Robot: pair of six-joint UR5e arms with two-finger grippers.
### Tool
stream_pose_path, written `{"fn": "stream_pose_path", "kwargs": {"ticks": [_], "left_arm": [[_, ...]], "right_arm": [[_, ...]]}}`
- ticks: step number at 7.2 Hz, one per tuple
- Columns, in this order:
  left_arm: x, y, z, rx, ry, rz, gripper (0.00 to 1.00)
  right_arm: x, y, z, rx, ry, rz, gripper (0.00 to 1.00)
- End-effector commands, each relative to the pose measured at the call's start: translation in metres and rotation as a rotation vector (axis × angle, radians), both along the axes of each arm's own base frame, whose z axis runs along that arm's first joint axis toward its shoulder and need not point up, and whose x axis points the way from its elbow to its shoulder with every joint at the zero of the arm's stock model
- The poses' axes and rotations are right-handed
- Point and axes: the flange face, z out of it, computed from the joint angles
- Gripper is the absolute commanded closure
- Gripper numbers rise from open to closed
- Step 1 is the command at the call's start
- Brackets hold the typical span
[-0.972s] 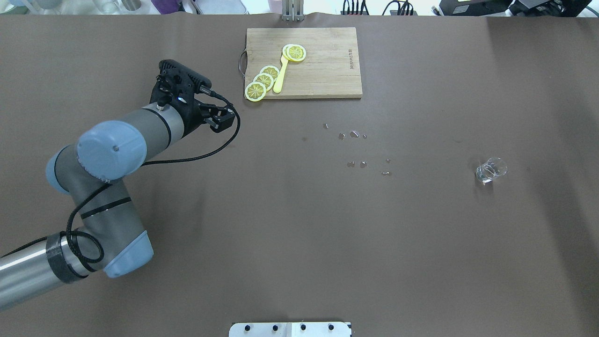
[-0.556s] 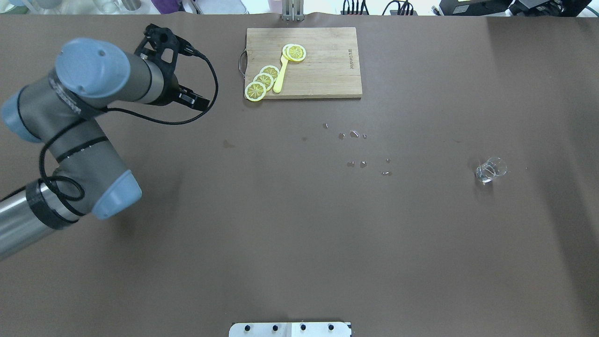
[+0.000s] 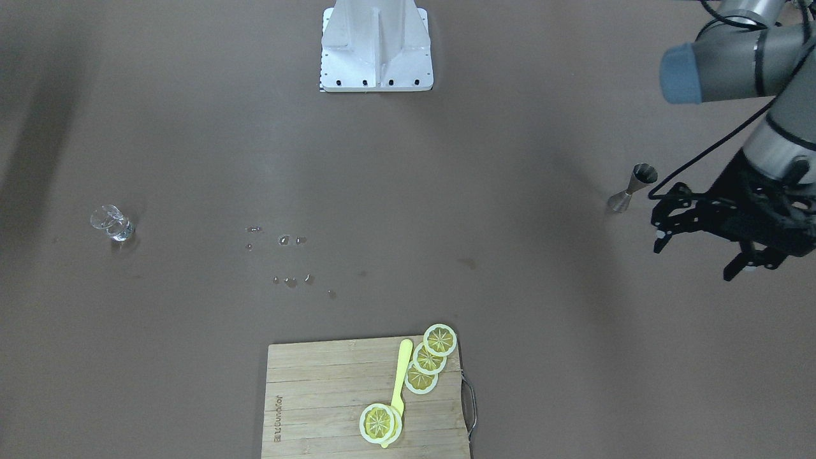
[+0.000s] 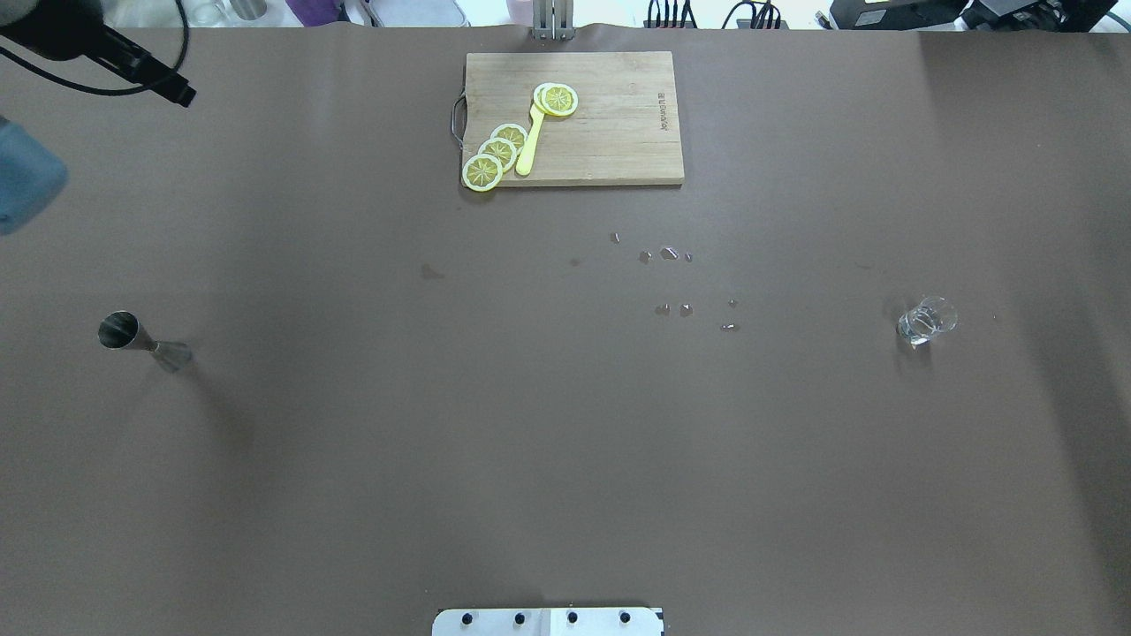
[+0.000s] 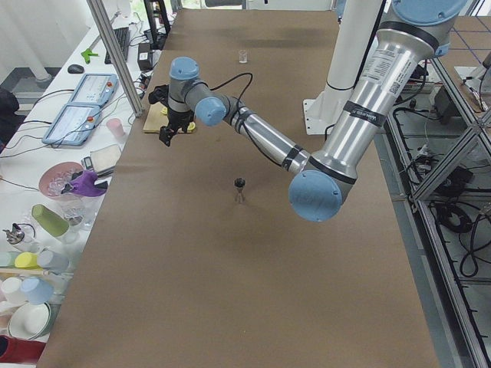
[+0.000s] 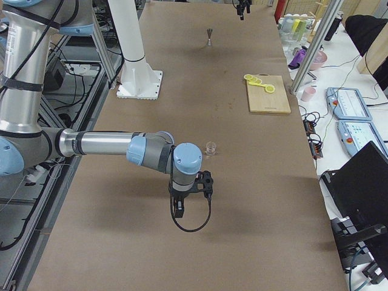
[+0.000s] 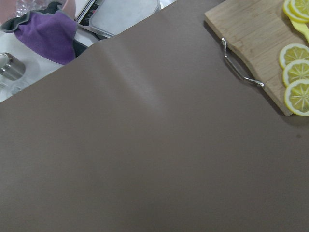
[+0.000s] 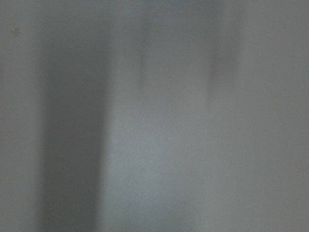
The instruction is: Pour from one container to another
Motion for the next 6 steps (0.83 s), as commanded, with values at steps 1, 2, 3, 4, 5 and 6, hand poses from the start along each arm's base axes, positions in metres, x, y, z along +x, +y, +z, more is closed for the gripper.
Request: {"fn": "stream_pose_path", "kwargs": {"ticks": [1,2,3,4,5,6], "left_arm": [[-0.077,0.029,0.053,-0.067,0.063,0.004,0.02],[-0.098,0.054,0.102,-0.208,0.157,0.038,0.02],[-0.13,0.089,0.151,-0.306,0.214,0.02,0.01],[-0.158,0.121,0.199,-0.397,0.229,-0.028,0.01],[-0.166,0.142,0.219,-0.434,0.228,-0.046,0.01],[-0.173,0.156,0.228,-0.425,0.227,-0.056,0.01]], "right_arm": [[-0.002,-0.005,0.029,0.024,-0.016,0.083,0.0],[0.0,-0.01,0.019,0.023,0.014,0.11,0.0],[0.0,-0.015,0.015,0.031,0.022,0.111,0.0],[-0.001,-0.021,-0.001,0.057,0.013,0.11,0.0],[-0.007,-0.021,-0.002,0.056,0.026,0.091,0.0],[-0.008,-0.017,0.002,0.047,0.024,0.091,0.0]]}}
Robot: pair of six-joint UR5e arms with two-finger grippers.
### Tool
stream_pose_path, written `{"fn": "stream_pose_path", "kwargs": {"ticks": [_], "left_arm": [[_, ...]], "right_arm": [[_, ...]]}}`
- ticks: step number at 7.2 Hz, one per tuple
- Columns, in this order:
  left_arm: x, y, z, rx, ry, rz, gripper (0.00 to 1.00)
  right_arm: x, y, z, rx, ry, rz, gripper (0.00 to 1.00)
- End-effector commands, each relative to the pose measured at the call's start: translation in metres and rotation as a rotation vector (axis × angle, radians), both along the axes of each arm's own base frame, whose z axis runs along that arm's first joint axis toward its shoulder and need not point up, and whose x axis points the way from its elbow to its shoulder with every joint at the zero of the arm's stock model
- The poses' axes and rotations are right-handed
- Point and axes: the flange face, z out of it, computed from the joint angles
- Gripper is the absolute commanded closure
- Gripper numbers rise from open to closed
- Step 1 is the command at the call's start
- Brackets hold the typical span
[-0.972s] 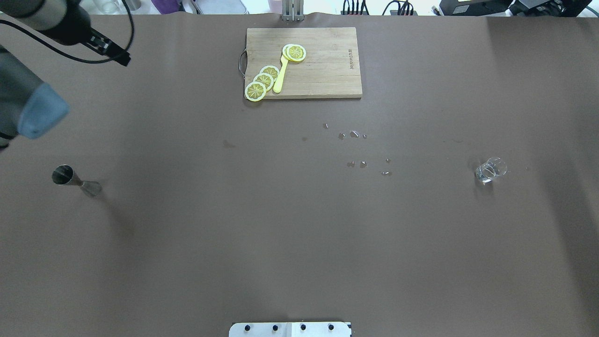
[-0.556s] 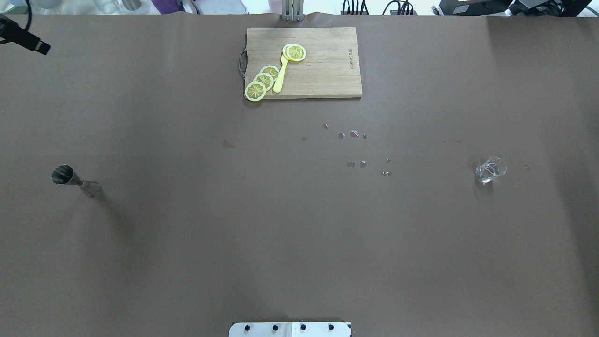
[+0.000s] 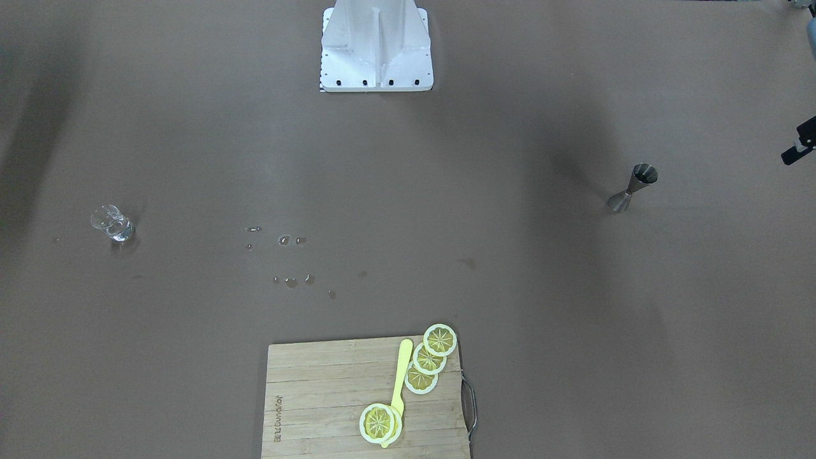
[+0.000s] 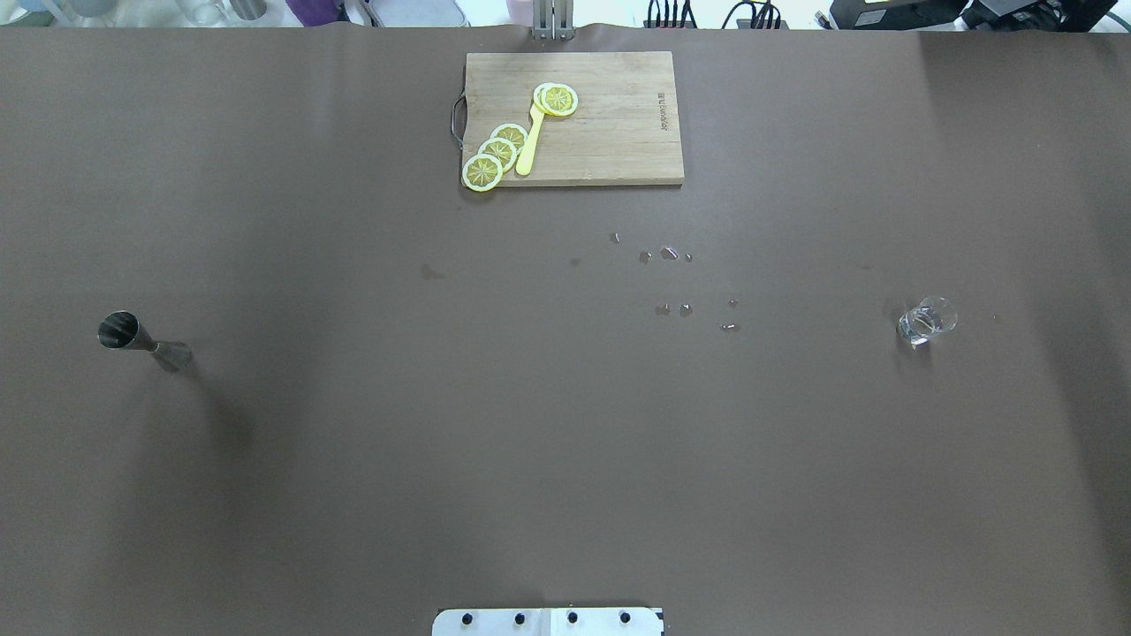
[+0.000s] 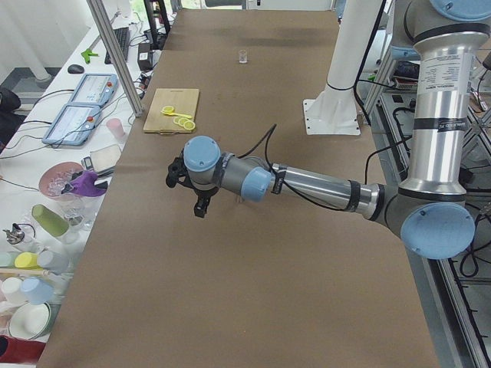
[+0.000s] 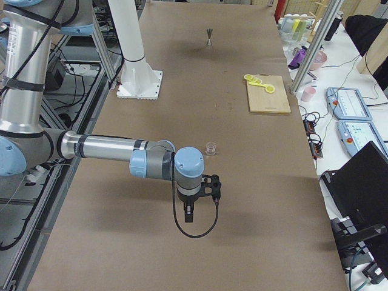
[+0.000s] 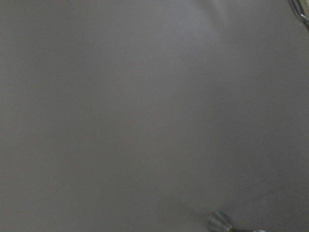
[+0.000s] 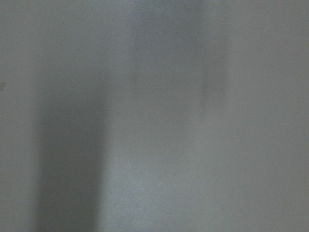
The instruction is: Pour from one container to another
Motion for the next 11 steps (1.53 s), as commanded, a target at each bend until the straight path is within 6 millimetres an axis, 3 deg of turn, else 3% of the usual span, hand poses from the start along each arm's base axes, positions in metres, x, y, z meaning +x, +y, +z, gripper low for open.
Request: {"fn": "stream_pose_path", "kwargs": {"ticks": [1,2,4,5,7,8,9,11], "left_arm": [[-0.014,0.026,0.035,-0.009,-0.03,-0.003,0.01],[-0.019,0.025,0.058,-0.036,-0.096,-0.02,0.01],[-0.048,0.038,0.083,-0.05,-0.122,-0.013,0.01],[-0.052,0.044,0.093,-0.1,-0.135,0.054,0.01],[-0.075,0.058,0.115,-0.088,-0.333,0.178,0.01],[-0.091,0.065,0.096,-0.092,-0.329,0.141,0.01],[-0.104,0.061,0.092,-0.109,-0.324,0.109,0.01],[-0.101,0.059,0.092,-0.109,-0.265,0.099,0.01]], "right_arm": [[-0.002,0.001,-0.001,-0.001,0.005,-0.006,0.0],[-0.005,0.002,0.002,-0.01,0.017,-0.016,0.0],[-0.011,-0.01,-0.007,-0.005,0.025,-0.032,0.0],[-0.011,-0.011,-0.009,-0.001,0.035,-0.034,0.0],[-0.014,-0.009,-0.024,-0.021,0.035,-0.042,0.0],[-0.015,-0.008,-0.03,-0.054,0.037,-0.045,0.0],[-0.016,-0.006,-0.026,-0.069,0.028,-0.04,0.0],[-0.016,-0.008,-0.028,-0.107,0.031,0.011,0.0]]}}
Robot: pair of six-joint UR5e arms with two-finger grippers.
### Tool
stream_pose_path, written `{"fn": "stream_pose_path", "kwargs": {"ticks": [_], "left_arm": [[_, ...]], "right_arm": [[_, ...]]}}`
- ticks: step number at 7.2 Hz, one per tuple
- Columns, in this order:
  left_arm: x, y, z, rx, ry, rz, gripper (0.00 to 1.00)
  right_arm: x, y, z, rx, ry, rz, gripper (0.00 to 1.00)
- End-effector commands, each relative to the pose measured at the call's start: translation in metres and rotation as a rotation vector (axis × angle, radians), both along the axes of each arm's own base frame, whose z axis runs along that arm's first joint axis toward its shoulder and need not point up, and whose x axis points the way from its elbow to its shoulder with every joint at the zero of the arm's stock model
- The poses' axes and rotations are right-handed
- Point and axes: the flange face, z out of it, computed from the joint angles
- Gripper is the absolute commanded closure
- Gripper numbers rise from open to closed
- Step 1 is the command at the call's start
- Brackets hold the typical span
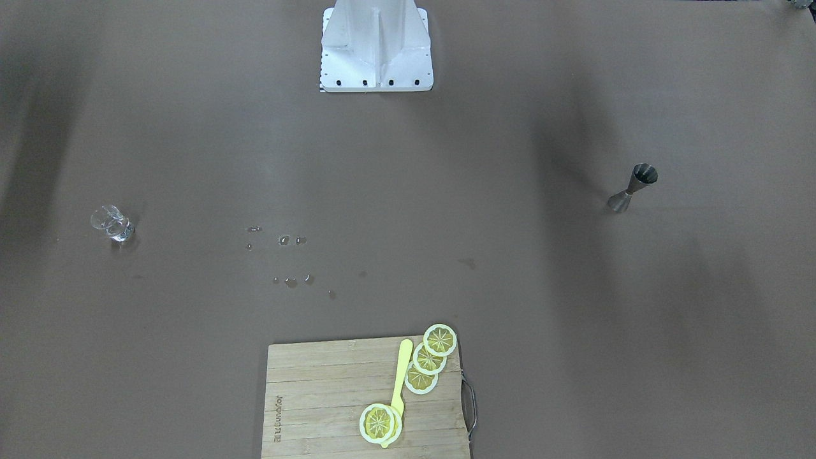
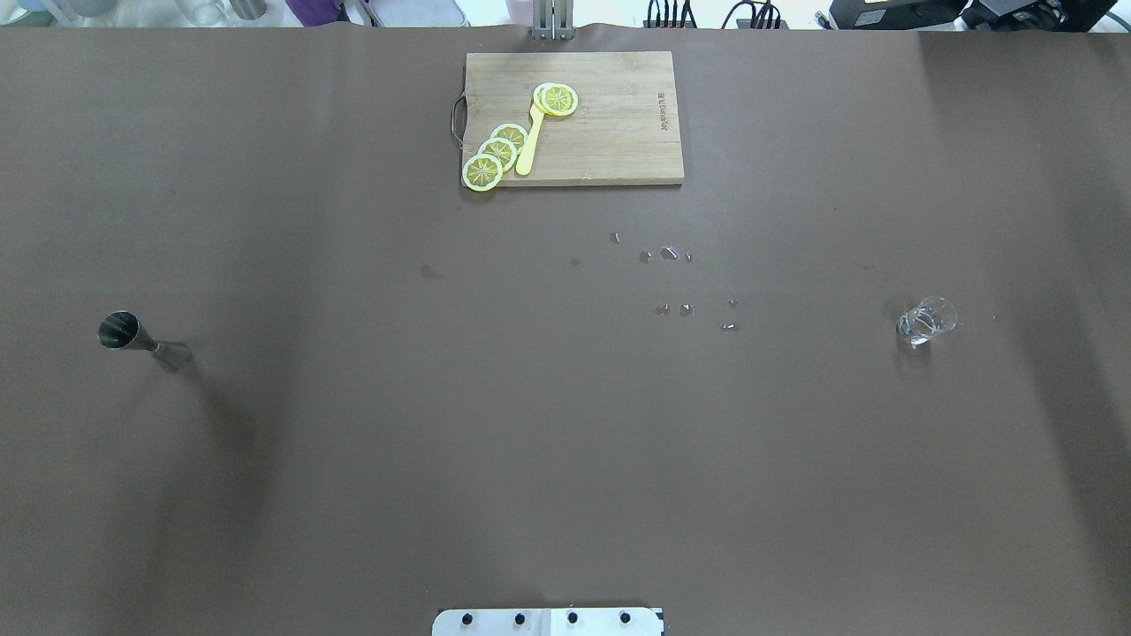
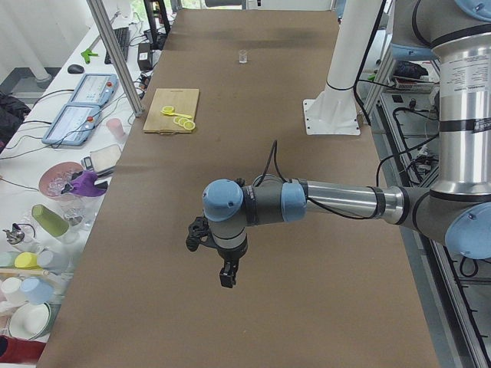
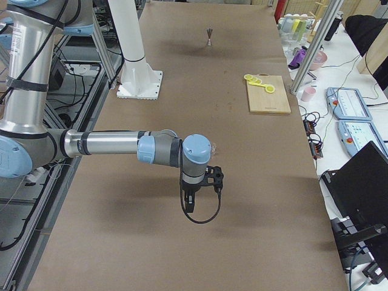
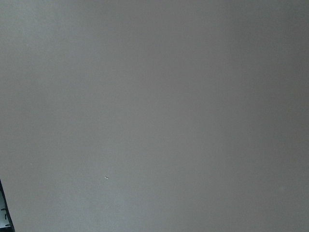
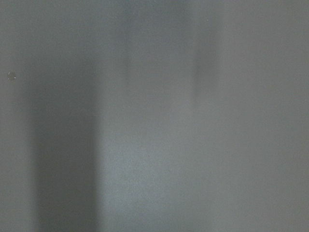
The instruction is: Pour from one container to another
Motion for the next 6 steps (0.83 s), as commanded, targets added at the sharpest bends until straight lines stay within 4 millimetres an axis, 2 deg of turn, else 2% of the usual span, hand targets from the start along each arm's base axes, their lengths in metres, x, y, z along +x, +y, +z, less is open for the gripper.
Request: {"fn": "stream_pose_path", "kwargs": {"ticks": [1,2,6], "left_arm": [[0.004,-0.0004,0.0033,-0.043,0.091,-0.051,0.01],[0.0052,-0.0009,0.0036,-0.098,0.106,-0.117,0.01],[0.005,-0.003,-0.0016,-0.083,0.106,-0.116,0.01]], "right_arm": [[-0.0003,-0.0007,-0.0009,-0.039,0.004,0.052,0.0],[-0.0003,0.0001,0.0004,-0.042,0.004,0.052,0.0],[-0.0003,-0.0004,-0.0008,-0.036,0.004,0.052,0.0]]}}
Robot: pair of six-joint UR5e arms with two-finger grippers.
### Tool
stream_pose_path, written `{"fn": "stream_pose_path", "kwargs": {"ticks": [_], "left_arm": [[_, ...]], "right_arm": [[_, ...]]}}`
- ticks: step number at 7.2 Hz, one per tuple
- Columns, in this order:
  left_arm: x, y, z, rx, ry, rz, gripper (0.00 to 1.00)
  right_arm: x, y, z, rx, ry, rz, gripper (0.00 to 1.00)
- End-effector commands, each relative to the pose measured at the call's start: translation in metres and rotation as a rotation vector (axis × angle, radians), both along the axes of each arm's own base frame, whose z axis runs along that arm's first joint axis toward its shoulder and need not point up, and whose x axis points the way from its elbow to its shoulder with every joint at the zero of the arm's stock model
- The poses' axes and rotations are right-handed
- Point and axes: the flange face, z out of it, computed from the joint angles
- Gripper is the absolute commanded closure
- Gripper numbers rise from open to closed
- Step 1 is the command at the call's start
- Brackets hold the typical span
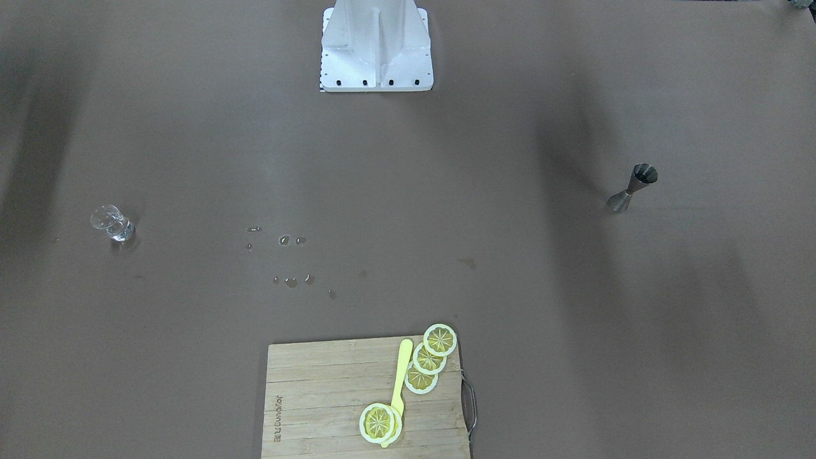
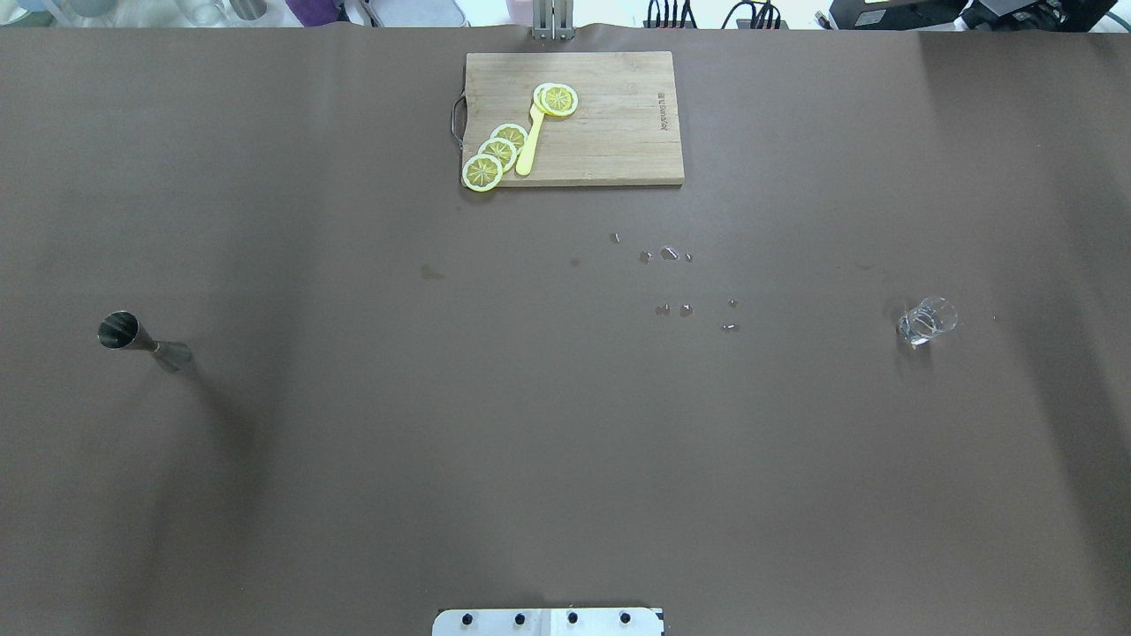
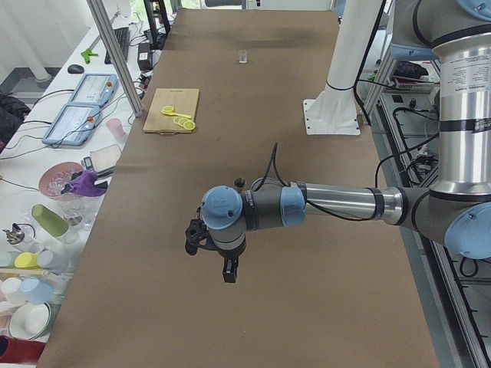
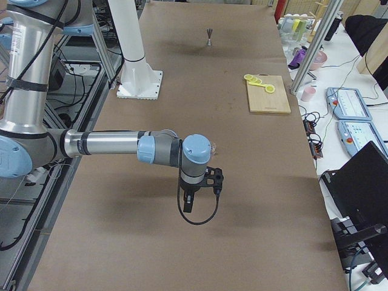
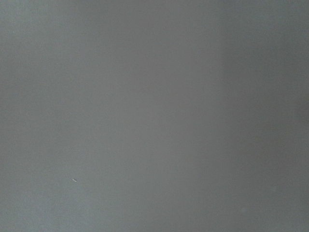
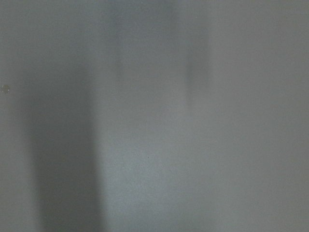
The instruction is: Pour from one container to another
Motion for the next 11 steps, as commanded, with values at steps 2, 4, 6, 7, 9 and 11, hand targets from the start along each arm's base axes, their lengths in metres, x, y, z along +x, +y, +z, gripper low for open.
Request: {"fn": "stream_pose_path", "kwargs": {"ticks": [2,4,6,7,9,11], "left_arm": [[-0.0001,-0.0012,-0.0047,0.016,-0.001,-0.001,0.01],[0.0,-0.0008,-0.0053,0.027,-0.002,-0.001,0.01],[-0.0002,-0.0026,-0.0097,0.038,-0.003,-0.001,0.01],[-0.0003,-0.0032,-0.01,0.053,-0.004,-0.001,0.01],[0.0,-0.0003,-0.0083,0.062,-0.005,-0.001,0.01],[-0.0001,-0.0012,-0.0091,0.065,-0.006,-0.001,0.01]], "right_arm": [[-0.0002,-0.0012,-0.0028,0.008,-0.002,0.0,0.0],[-0.0002,-0.0013,-0.0035,0.009,-0.002,0.0,0.0],[-0.0004,-0.0017,-0.0074,0.017,-0.005,0.001,0.0],[-0.0003,-0.0017,-0.0073,0.017,-0.004,0.0,0.0],[-0.0004,-0.0018,-0.0082,0.018,-0.005,0.001,0.0],[-0.0004,-0.0019,-0.0089,0.02,-0.005,0.001,0.0]]}}
